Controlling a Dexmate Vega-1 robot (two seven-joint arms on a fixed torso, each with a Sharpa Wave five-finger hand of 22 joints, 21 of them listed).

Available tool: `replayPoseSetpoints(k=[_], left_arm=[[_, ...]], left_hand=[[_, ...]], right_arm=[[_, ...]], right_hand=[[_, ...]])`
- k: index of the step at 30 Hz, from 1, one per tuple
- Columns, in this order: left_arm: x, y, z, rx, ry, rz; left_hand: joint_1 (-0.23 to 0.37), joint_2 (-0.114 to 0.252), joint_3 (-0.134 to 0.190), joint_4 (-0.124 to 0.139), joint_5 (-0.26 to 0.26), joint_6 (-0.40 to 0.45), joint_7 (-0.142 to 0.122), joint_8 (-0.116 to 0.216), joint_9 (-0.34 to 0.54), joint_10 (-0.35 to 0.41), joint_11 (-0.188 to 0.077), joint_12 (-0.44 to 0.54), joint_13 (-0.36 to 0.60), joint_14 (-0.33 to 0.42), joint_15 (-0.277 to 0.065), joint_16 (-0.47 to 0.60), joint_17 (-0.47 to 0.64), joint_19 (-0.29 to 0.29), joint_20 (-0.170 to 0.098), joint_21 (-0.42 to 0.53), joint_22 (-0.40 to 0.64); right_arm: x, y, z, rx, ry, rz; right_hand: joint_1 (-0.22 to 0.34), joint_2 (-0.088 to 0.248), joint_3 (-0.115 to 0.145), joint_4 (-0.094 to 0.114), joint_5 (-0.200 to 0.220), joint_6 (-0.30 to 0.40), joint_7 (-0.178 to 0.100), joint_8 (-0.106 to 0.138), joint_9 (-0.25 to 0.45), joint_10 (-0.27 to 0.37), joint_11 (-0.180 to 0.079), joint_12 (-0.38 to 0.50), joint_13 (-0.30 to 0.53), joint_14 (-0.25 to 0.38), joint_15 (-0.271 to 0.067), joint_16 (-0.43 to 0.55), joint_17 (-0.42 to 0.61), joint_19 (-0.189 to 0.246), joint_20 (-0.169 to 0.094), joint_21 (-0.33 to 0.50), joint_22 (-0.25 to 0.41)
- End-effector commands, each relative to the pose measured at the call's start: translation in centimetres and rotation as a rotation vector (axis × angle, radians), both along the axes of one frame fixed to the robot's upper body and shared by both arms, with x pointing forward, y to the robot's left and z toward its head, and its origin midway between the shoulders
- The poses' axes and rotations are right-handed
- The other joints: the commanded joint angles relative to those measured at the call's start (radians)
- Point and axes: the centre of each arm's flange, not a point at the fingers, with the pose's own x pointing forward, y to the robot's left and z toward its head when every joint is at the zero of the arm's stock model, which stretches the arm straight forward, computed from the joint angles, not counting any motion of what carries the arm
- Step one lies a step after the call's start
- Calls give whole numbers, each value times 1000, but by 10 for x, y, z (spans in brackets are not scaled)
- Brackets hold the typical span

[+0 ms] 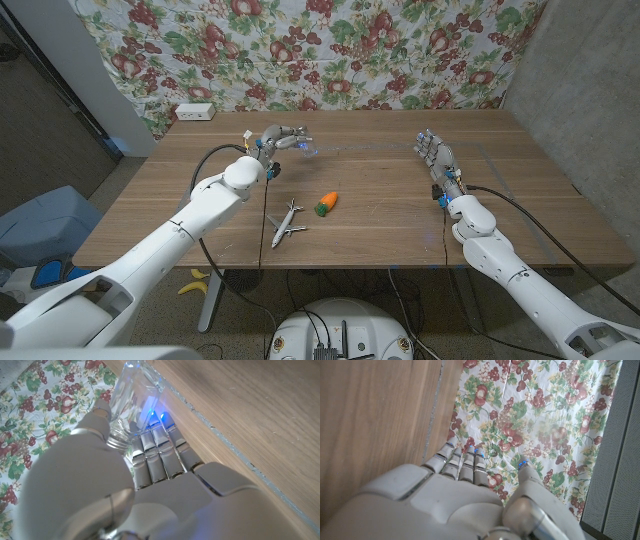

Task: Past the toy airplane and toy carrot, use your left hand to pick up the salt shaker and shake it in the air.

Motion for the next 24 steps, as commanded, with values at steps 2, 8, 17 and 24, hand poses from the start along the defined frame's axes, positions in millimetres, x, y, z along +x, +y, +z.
replayPoseSetpoints(k=[2, 8, 17, 24], left_arm=[[-4, 9, -11, -218, -173, 15], [-6, 11, -19, -315, -265, 31], [-9, 12, -27, -441, -393, 71], [-8, 12, -28, -457, -414, 79]], left_hand=[[159, 165, 3, 3, 5, 194, -71, 5, 3, 195, -185, 5, 2, -5, -130, 1, 2, -2, -89, 7, -1], [159, 165, 3, 4, 5, 192, -74, 4, 3, 195, -185, 4, 1, -3, -130, 2, 2, 1, -88, 10, -1], [159, 166, 2, 5, 5, 191, -76, 4, 3, 192, -185, 3, 1, 3, -130, 5, 3, 4, -89, 13, -1], [158, 166, 1, 5, 5, 192, -77, 4, 3, 190, -185, 3, 1, 7, -131, 6, 4, 6, -91, 15, -1]], right_arm=[[3, 3, 3, -2, 1, -1], [4, 5, 4, 1, 2, -2], [6, 6, 5, -4, 4, -6], [8, 7, 6, -4, 6, -7]], right_hand=[[-1, 9, -5, 1, 2, 8, 0, 4, 1, 4, 1, -3, -1, 11, -1, -6, 3, 10, 4, -7, 6], [-1, 10, -5, 1, 2, 8, 0, 4, 1, 4, 2, -3, -1, 11, -1, -7, 3, 10, 3, -9, 6], [-1, 10, -5, 1, 2, 9, -1, 4, 1, 4, 0, -3, -1, 10, -1, -7, 3, 12, 3, -12, 6], [-1, 10, -4, 1, 2, 8, -1, 4, 1, 4, 0, -3, -1, 10, -2, -7, 3, 13, 2, -16, 6]])
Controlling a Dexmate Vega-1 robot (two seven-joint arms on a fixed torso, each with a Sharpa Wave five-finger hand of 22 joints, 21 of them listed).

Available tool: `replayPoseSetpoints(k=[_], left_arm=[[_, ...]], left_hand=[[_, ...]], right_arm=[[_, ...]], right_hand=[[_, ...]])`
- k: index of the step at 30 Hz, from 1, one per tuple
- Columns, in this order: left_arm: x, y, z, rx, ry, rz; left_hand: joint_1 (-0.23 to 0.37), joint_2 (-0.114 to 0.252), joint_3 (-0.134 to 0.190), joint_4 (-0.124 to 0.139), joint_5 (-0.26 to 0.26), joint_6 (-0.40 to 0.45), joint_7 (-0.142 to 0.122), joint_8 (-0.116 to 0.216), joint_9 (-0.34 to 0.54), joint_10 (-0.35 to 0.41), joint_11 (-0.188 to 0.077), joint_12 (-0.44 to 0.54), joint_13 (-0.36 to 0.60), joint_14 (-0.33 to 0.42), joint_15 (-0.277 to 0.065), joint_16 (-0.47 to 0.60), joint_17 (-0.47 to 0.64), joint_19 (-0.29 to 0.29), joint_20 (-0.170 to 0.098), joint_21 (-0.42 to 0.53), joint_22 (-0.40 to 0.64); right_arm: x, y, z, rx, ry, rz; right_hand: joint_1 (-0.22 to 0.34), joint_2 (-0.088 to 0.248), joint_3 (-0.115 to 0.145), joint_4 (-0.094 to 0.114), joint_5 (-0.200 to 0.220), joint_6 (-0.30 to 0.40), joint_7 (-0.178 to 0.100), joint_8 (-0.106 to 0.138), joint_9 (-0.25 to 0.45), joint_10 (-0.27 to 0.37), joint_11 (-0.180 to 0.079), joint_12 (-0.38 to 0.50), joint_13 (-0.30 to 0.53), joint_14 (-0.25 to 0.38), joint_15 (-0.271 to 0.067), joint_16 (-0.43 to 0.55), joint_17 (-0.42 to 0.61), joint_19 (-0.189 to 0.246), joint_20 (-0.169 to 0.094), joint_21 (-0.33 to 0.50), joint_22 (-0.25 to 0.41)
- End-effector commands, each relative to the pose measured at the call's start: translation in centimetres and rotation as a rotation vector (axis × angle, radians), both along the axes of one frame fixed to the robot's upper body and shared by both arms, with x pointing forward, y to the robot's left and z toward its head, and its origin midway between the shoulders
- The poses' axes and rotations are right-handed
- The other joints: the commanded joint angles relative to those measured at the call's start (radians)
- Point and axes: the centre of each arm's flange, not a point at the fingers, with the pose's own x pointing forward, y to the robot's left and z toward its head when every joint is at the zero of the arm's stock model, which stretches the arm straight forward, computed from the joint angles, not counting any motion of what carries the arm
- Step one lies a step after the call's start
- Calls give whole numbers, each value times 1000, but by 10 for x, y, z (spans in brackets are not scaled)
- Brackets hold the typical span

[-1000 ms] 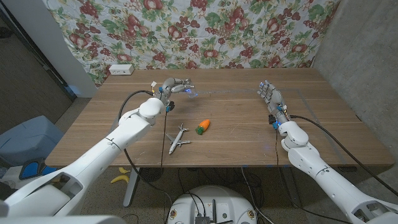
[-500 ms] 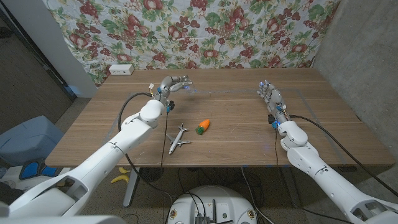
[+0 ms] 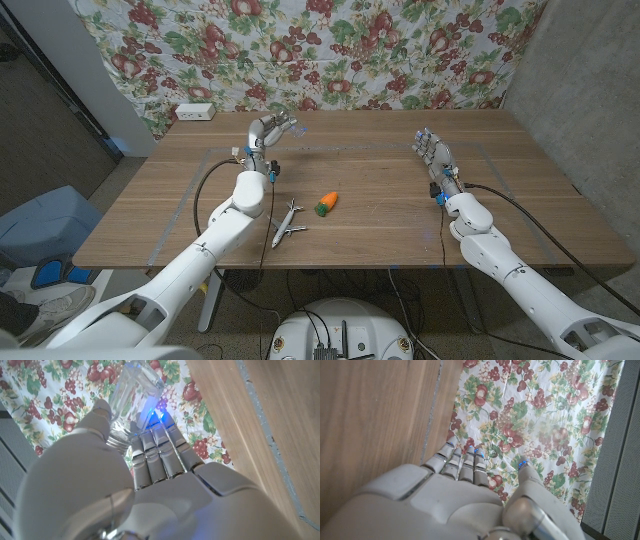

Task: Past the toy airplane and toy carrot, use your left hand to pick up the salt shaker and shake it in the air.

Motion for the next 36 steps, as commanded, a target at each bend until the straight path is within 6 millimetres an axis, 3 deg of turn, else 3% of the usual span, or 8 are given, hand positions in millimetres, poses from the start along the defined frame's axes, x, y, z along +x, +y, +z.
replayPoseSetpoints(k=[1, 25, 36], left_arm=[[-4, 1, -7, -98, -97, 29], [15, 1, 17, 230, 296, -48], [18, -3, 25, 352, 373, -40]], left_hand=[[154, 169, 1, 5, 6, 192, -78, 5, 3, 190, -185, 6, 2, 8, -131, 6, 1, 7, -91, 8, 4], [154, 166, -1, 4, 5, 196, -75, 6, 3, 194, -185, 8, 2, 5, -131, 3, 0, 2, -90, 12, 3], [155, 164, -1, 3, 5, 196, -71, 6, 3, 197, -184, 9, 2, 1, -131, 0, -1, -4, -89, 12, 3]], right_arm=[[3, 2, 2, 0, 3, -2], [4, 4, 4, -6, 5, -6], [3, 5, 5, -10, 4, -7]], right_hand=[[-1, 10, -4, 1, 2, 8, 0, 4, 1, 6, -1, -3, -1, 11, -1, 0, 3, 6, -4, -2, 1], [0, 10, -4, 2, 2, 8, -1, 4, 1, 6, 1, -3, -1, 11, -1, -1, 3, 10, -4, -11, 1], [-1, 11, -4, 2, 2, 7, -2, 3, 1, 5, -1, -3, -1, 11, -2, -1, 3, 11, -7, -17, 1]])
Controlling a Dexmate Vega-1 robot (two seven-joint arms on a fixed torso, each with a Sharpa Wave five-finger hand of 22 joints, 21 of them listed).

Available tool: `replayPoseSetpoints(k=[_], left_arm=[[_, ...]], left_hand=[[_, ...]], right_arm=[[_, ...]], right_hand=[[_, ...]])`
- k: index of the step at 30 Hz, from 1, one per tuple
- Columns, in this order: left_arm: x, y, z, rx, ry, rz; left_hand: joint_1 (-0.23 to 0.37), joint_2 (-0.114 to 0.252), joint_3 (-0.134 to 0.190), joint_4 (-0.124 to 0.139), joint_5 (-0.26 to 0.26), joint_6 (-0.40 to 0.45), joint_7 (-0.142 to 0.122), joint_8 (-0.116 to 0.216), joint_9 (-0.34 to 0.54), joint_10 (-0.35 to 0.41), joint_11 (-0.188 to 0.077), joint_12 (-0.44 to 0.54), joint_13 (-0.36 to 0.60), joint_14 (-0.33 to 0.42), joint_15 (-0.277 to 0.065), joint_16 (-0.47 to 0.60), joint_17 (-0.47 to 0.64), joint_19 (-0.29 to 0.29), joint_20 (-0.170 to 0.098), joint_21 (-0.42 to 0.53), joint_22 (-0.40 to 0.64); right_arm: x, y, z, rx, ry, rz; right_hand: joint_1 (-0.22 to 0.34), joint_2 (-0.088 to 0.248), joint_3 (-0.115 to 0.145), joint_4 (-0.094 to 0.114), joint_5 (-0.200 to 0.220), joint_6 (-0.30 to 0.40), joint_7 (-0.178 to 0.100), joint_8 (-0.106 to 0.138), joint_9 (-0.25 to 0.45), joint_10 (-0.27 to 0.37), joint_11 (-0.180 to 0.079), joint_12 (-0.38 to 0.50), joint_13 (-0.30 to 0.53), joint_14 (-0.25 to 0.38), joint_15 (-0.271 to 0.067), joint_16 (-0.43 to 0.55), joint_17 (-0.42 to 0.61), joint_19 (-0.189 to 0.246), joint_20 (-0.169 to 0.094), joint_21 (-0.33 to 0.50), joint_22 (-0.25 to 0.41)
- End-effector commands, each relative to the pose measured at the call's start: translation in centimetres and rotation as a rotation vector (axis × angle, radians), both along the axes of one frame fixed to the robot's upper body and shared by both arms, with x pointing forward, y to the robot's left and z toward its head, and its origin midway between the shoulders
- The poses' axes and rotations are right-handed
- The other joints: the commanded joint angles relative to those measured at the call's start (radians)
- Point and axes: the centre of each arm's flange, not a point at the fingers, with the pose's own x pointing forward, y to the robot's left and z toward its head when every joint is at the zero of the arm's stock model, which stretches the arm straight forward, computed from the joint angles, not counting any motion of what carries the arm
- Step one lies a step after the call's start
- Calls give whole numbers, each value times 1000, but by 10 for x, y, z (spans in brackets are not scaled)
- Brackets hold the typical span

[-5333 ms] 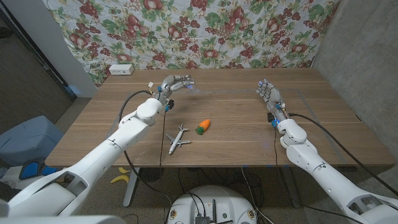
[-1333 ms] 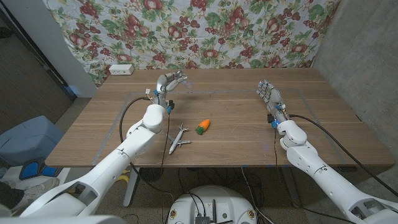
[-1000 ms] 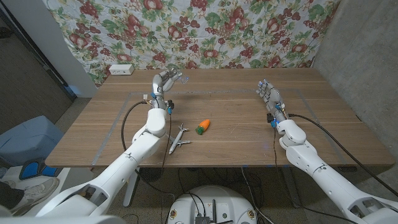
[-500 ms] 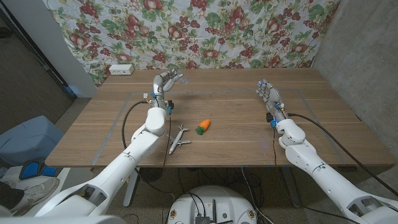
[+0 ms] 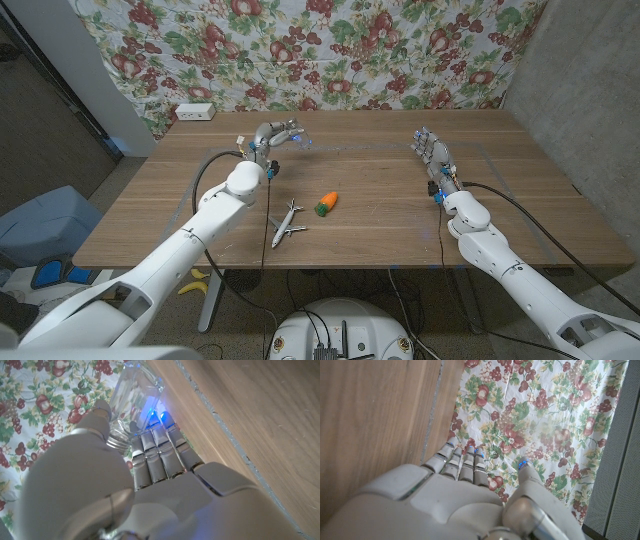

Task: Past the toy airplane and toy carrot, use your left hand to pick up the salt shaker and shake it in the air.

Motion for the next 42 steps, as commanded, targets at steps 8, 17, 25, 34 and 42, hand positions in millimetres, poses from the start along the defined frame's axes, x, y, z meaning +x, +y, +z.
replayPoseSetpoints(k=[8, 17, 25, 34, 42], left_arm=[[2, -3, 9, 154, 109, -7], [-3, -3, 6, 86, 25, -4], [-11, -1, -4, -55, -127, 9], [-20, -1, -16, -199, -290, 48], [-25, -2, -20, -241, -360, 78]], left_hand=[[160, 161, -1, 3, 4, 197, -70, 3, 3, 198, -184, 5, 1, -3, -129, 0, 1, -6, -89, 5, 3], [160, 161, -1, 2, 4, 197, -69, 3, 3, 198, -184, 5, 1, -4, -129, -1, 1, -6, -90, 6, 3], [161, 163, 0, 3, 4, 196, -75, 3, 3, 196, -185, 4, 1, -4, -129, 0, 1, -4, -89, 9, 3], [160, 166, 0, 5, 5, 193, -77, 2, 3, 194, -185, 3, 1, 1, -129, 3, 2, -1, -88, 13, 2], [159, 166, 0, 6, 5, 192, -81, 1, 3, 193, -186, 2, 1, 6, -129, 5, 3, 1, -90, 15, 2]], right_arm=[[-1, 2, 2, -9, -1, 2], [-2, 1, 2, -7, -5, 2], [-3, 0, 1, -7, -5, 3], [-4, -2, 0, -2, -5, 3], [-5, -4, -1, -4, -8, 2]], right_hand=[[-1, 11, -4, 2, 2, 8, -2, 4, 1, 5, 0, -3, -1, 9, 0, -2, 1, 6, 1, -6, 2], [0, 11, -4, 2, 2, 8, -2, 4, 1, 5, -1, -3, -1, 9, -1, -2, 1, 8, 1, -11, 2], [0, 12, -4, 3, 2, 8, -4, 4, 1, 5, -2, -3, -1, 9, -4, -2, 2, 9, -1, -15, 2], [0, 12, -4, 3, 2, 7, -5, 3, 1, 2, -6, -4, -1, 9, -4, -3, 2, 10, -2, -20, 2], [0, 12, -4, 3, 2, 7, -5, 3, 1, 4, -6, -3, -1, 9, -5, -3, 2, 12, -2, -24, 2]])
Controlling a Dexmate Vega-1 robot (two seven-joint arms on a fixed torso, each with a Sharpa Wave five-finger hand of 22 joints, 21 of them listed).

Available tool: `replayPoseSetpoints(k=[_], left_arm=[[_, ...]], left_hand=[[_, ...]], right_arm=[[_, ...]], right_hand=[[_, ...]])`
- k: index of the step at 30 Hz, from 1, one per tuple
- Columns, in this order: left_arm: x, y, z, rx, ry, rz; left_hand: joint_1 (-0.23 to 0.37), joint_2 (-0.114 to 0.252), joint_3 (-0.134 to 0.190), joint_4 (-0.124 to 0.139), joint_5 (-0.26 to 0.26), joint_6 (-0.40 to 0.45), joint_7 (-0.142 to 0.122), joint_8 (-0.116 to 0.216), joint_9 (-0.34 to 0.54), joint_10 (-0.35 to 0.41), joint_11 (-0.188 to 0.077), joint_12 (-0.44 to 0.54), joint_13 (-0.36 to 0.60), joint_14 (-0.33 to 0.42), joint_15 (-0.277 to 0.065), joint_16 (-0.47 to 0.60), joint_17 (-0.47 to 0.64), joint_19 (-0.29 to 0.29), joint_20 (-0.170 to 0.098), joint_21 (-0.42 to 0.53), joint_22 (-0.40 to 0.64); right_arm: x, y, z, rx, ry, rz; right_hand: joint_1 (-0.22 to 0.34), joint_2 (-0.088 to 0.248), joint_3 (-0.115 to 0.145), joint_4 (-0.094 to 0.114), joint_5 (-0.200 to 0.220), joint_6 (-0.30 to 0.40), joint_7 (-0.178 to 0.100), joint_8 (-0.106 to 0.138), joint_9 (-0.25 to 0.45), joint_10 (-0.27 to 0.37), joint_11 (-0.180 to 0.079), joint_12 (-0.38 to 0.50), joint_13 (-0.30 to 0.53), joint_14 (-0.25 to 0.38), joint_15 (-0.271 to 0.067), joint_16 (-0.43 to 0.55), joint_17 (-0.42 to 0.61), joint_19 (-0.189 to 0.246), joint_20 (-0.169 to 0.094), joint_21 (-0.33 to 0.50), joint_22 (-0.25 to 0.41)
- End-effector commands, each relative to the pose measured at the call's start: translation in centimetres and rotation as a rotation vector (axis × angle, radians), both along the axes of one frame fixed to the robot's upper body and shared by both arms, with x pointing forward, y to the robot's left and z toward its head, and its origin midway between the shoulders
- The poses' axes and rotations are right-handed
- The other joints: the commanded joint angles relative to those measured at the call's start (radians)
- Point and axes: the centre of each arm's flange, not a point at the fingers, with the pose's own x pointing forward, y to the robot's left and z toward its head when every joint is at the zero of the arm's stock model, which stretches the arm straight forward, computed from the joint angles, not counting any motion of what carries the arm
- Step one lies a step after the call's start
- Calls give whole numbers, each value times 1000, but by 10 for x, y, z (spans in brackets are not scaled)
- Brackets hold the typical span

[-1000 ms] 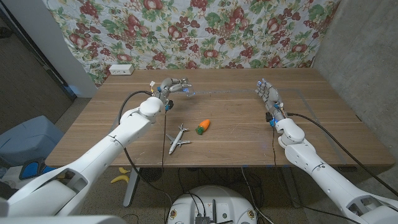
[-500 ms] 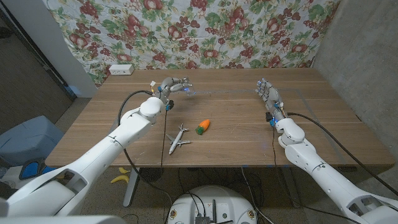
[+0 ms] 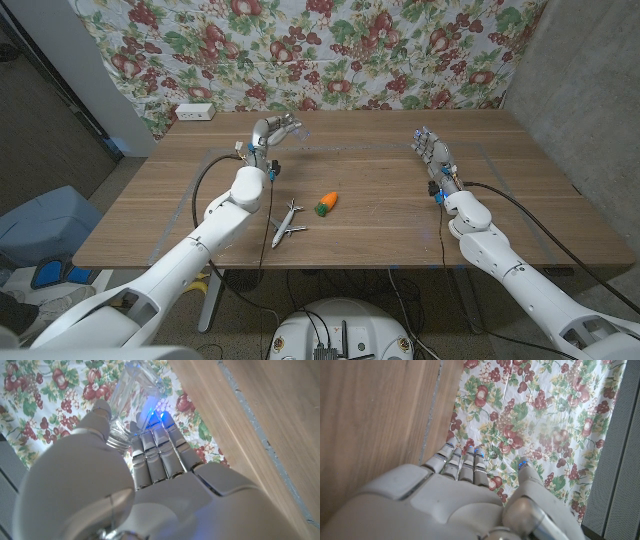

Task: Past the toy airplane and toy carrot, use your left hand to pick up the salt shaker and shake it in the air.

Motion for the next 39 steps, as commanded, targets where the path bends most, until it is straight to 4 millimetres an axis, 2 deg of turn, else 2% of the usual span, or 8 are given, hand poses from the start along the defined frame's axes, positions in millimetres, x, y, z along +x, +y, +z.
replayPoseSetpoints(k=[1, 10, 20, 39], left_arm=[[-11, -1, -10, -103, -136, 38], [-12, -1, -11, -97, -122, 44], [-10, 0, -9, -52, -29, 57], [-8, 0, 0, 131, 90, 195]], left_hand=[[156, 168, -1, 6, 6, 192, -81, 5, 3, 192, -186, 4, 1, 9, -131, 5, 3, 5, -93, 5, 2], [155, 168, -2, 6, 6, 192, -82, 5, 3, 191, -186, 3, 1, 12, -131, 6, 3, 5, -94, 7, 2], [154, 166, -3, 5, 6, 193, -82, 6, 3, 191, -186, 3, 1, 9, -131, 4, 3, 2, -93, 8, 2], [152, 166, -2, 6, 6, 192, -85, 6, 3, 189, -186, 3, 1, 2, -130, -1, 1, -7, -90, 8, 1]], right_arm=[[-2, -2, -1, -2, -3, -1], [-2, -3, -1, 4, -2, 3], [-3, -1, -3, 0, 1, 10], [-2, 2, -2, -7, 3, 13]], right_hand=[[8, 4, 1, -1, 2, 3, -2, 3, 1, 4, -5, -3, -1, 9, -5, -3, 2, 12, -3, -1, 3], [8, 5, 1, -1, 2, 4, -2, 4, 1, 5, -2, -3, -1, 10, -5, -3, 2, 13, -3, -3, 3], [8, 5, 1, -1, 2, 5, 0, 4, 1, 7, 0, -2, -1, 10, -2, -3, 2, 16, 0, -6, 3], [8, 5, 1, -1, 2, 4, -1, 4, 1, 5, 0, -3, -1, 10, -5, -4, 3, 18, -2, -14, 3]])
